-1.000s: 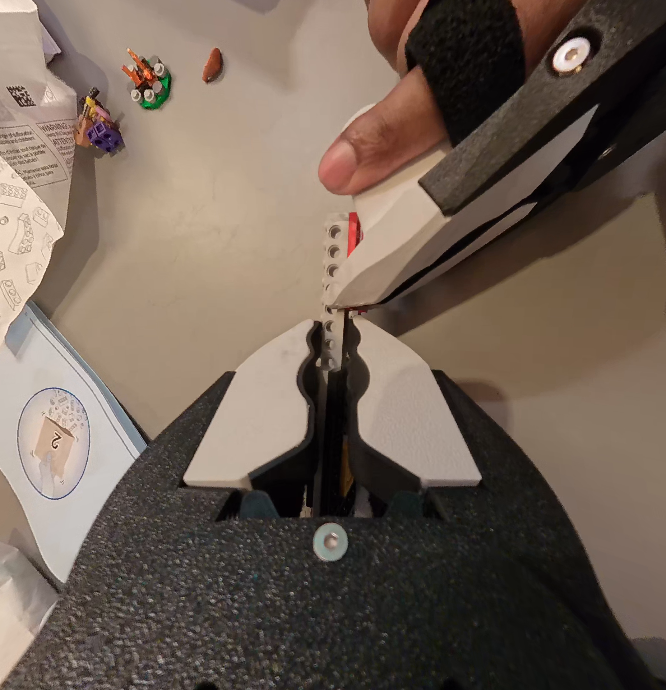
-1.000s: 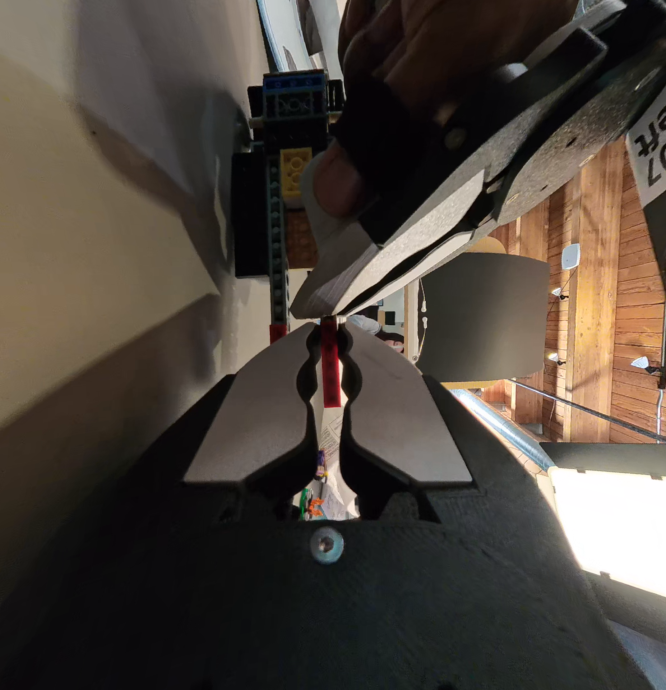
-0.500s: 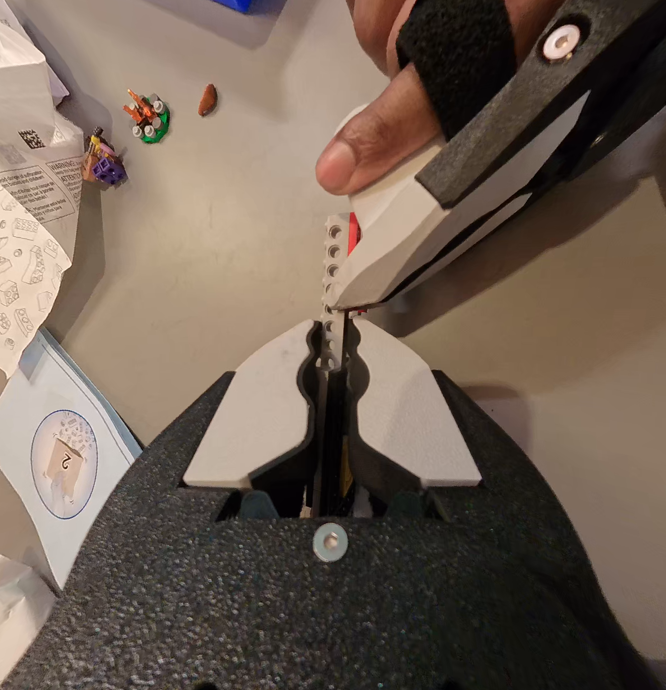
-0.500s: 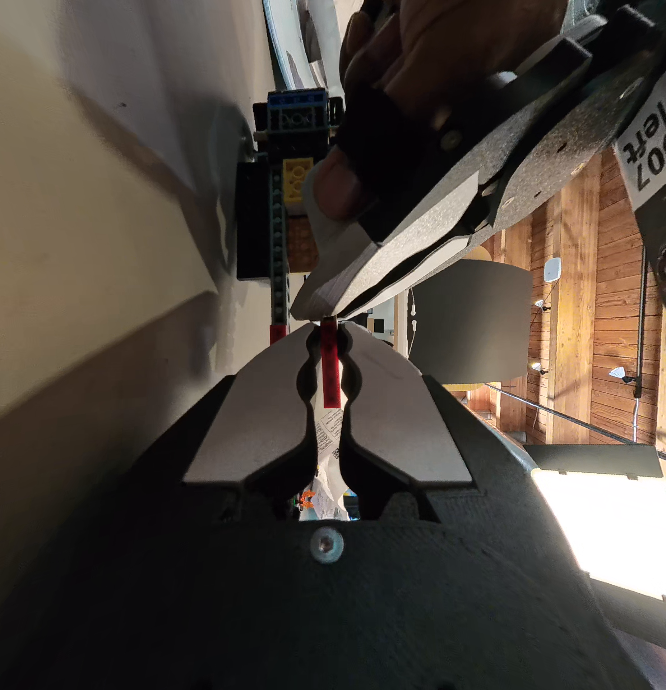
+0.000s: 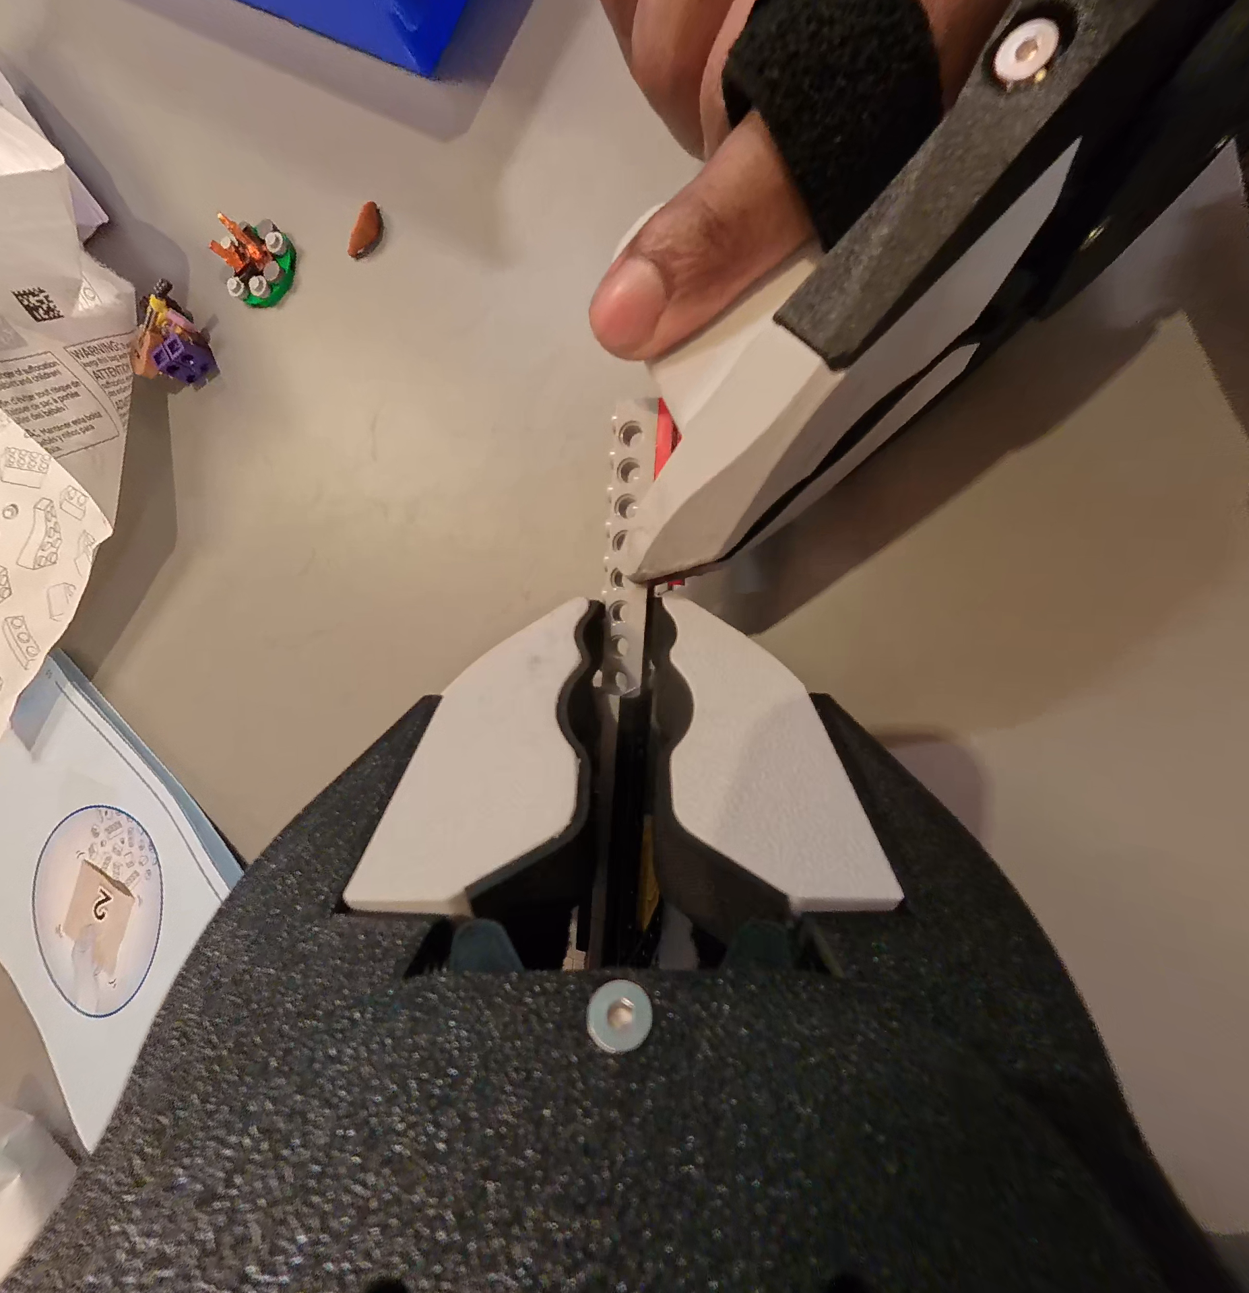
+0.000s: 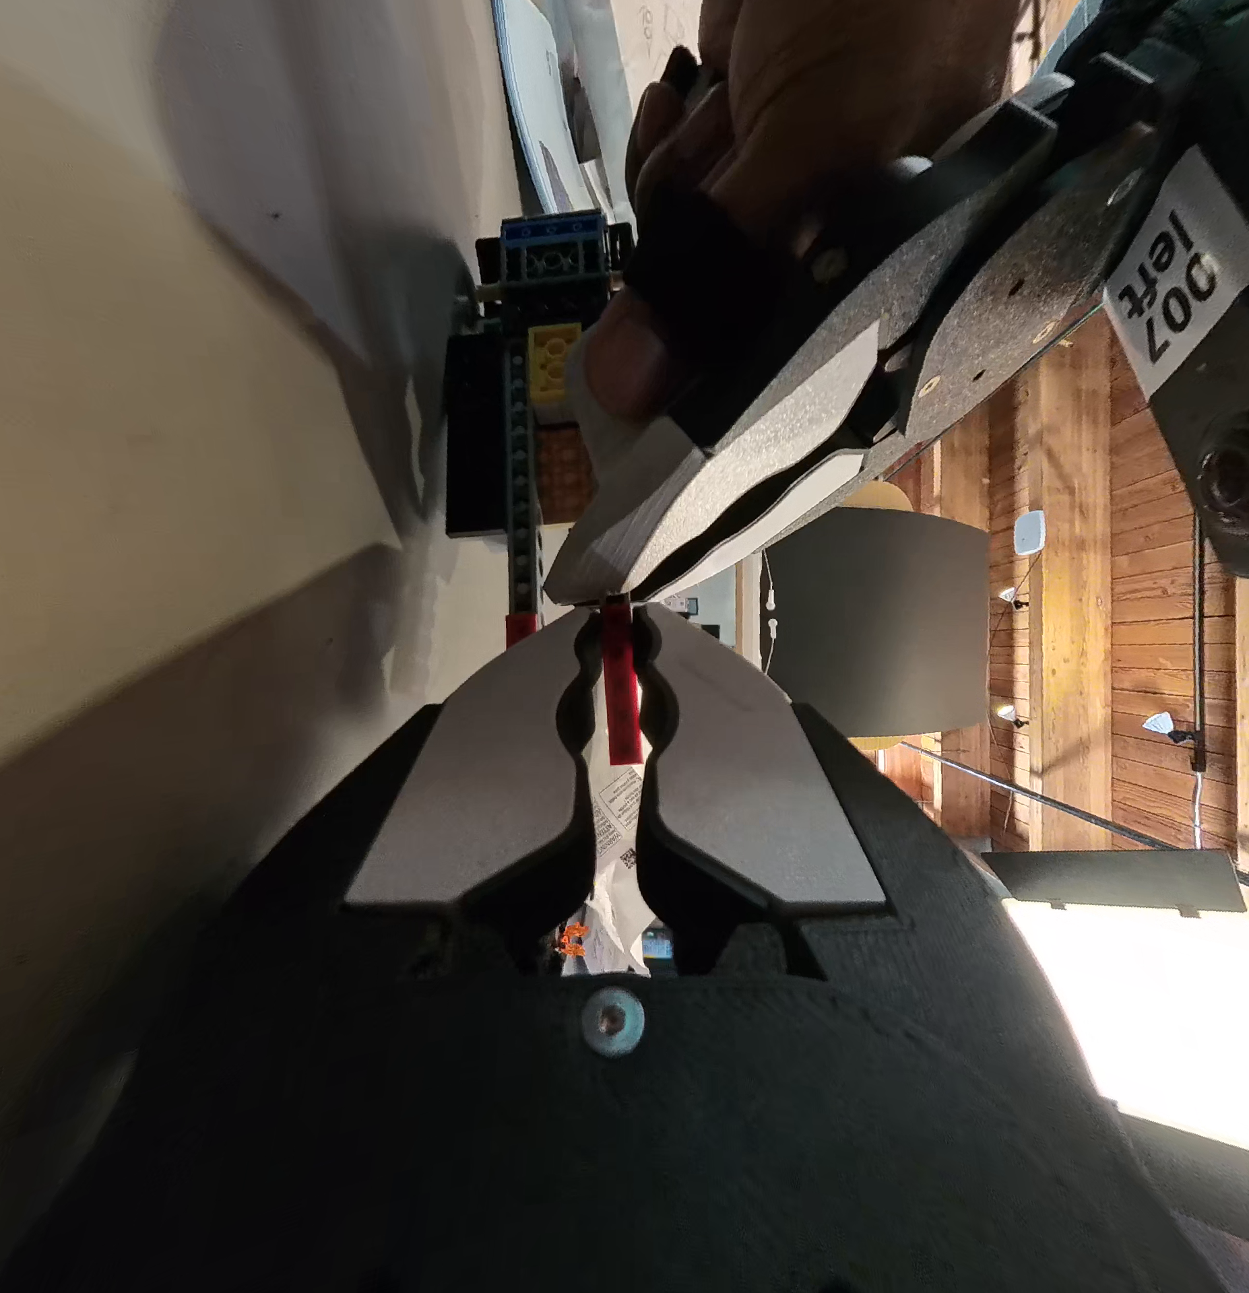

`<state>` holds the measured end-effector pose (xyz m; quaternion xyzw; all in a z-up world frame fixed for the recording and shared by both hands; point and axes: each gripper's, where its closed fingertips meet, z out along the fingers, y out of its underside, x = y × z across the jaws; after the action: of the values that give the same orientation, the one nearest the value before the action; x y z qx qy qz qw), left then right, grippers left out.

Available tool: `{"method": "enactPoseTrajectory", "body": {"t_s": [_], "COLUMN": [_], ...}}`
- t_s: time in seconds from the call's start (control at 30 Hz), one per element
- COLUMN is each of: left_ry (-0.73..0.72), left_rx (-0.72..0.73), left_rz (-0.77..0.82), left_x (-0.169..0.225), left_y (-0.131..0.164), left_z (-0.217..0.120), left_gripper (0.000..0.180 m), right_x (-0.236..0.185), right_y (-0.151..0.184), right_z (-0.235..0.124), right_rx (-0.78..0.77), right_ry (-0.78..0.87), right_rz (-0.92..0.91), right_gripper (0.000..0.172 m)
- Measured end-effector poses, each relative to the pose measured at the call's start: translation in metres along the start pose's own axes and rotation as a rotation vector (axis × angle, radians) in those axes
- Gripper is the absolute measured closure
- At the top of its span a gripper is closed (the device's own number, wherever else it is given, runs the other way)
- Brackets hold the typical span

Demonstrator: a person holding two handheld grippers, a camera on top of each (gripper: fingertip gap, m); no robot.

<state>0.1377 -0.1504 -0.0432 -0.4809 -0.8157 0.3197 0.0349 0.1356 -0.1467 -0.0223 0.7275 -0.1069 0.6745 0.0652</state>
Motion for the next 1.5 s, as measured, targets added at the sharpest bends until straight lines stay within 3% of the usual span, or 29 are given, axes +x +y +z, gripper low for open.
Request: {"method": "enactPoseTrajectory", "body": {"t_s": [0.03, 0.27, 0.33, 0.43, 0.57, 0.7, 0.97, 1.07, 1.23, 1.5], "left_ry": [0.001, -0.003, -0.186, -0.105, -0.099, -0.095, -0.092, -0.099, -0.092, -0.064], "left_rx": [0.001, 0.007, -0.152, -0.099, -0.102, -0.101, -0.103, -0.107, -0.093, -0.028], "left_rz": [0.000, 0.005, -0.014, -0.051, -0.061, -0.046, -0.035, -0.036, -0.054, -0.131], "left_x": [0.001, 0.001, -0.032, -0.023, -0.023, -0.021, -0.019, -0.020, -0.022, -0.023], "left_y": [-0.001, -0.002, 0.027, 0.028, 0.027, 0.027, 0.027, 0.028, 0.028, 0.022], "left_z": [0.000, 0.002, 0.001, -0.005, -0.003, -0.003, -0.004, -0.005, -0.007, -0.016], "left_gripper": [0.168, 0.168, 0.168, 0.168, 0.168, 0.168, 0.168, 0.168, 0.168, 0.168], "right_x": [0.000, 0.001, 0.015, 0.009, 0.019, 0.036, 0.080, 0.073, 0.060, 0.001], "right_y": [0.000, -0.001, -0.023, -0.034, -0.014, 0.038, 0.212, 0.241, 0.215, 0.073], "right_z": [-0.001, -0.006, -0.018, -0.022, -0.019, -0.033, -0.114, -0.124, -0.114, -0.038], "right_rx": [0.003, 0.024, 0.158, 0.153, 0.091, -0.076, -0.656, -0.773, -0.683, -0.294], "right_ry": [0.000, 0.002, 0.071, 0.067, 0.072, 0.119, 0.219, 0.165, 0.104, -0.166], "right_rz": [-0.001, -0.004, 0.039, 0.007, 0.111, 0.254, 0.449, 0.557, 0.575, 0.310], "right_gripper": [0.164, 0.164, 0.164, 0.164, 0.164, 0.164, 0.164, 0.147, 0.143, 0.149]}}
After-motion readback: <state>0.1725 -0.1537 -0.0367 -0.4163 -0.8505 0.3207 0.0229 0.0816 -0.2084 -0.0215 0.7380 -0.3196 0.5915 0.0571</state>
